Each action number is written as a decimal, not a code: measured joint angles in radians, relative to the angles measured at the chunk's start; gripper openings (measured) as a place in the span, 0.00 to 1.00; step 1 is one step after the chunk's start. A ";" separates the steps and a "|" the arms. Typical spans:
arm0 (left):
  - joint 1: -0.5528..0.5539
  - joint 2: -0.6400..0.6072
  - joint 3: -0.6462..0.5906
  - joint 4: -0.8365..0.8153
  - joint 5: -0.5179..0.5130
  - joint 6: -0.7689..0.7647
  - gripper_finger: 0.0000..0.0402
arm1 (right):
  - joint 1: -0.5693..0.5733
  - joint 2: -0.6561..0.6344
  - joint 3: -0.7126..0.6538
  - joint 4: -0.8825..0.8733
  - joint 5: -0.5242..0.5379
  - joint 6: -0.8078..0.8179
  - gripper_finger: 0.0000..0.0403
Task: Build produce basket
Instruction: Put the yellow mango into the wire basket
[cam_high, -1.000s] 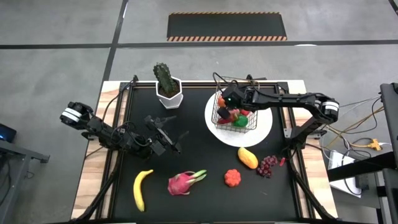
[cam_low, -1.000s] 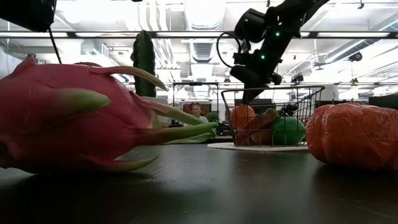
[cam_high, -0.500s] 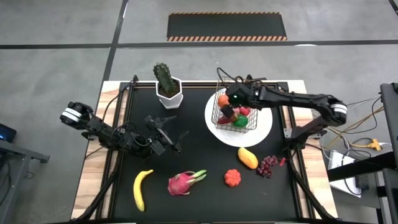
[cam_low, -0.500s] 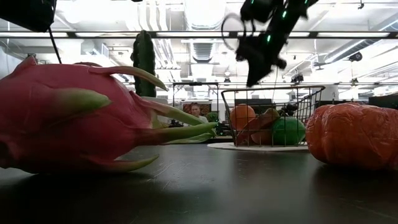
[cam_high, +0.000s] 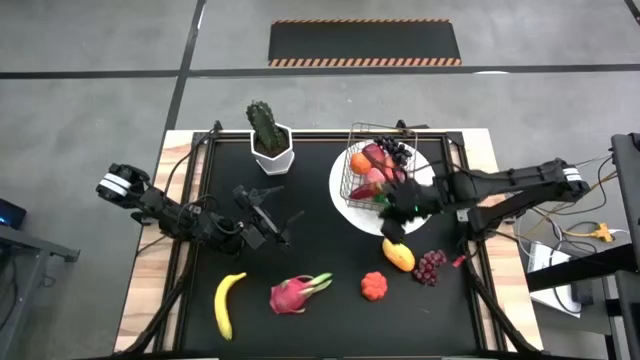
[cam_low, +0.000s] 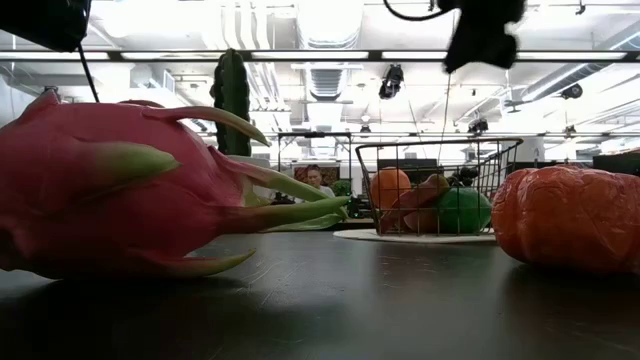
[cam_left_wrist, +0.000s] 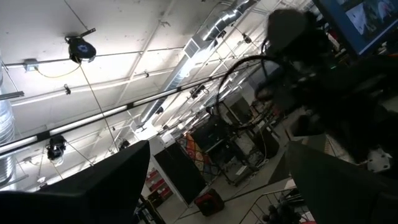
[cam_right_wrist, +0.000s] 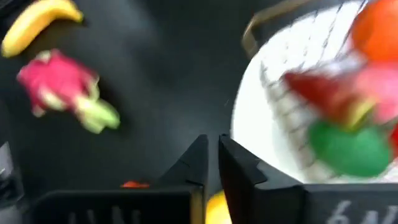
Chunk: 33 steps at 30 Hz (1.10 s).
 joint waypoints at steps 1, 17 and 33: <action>0.000 0.000 0.000 0.000 0.000 0.000 0.89 | 0.034 0.004 -0.004 -0.011 -0.001 0.042 0.10; 0.000 0.000 0.000 0.001 0.000 0.028 0.89 | 0.251 0.291 0.099 -0.464 -0.099 0.479 0.69; 0.000 0.000 0.000 0.000 0.000 0.030 0.89 | 0.256 0.519 0.096 -0.408 -0.094 0.358 0.76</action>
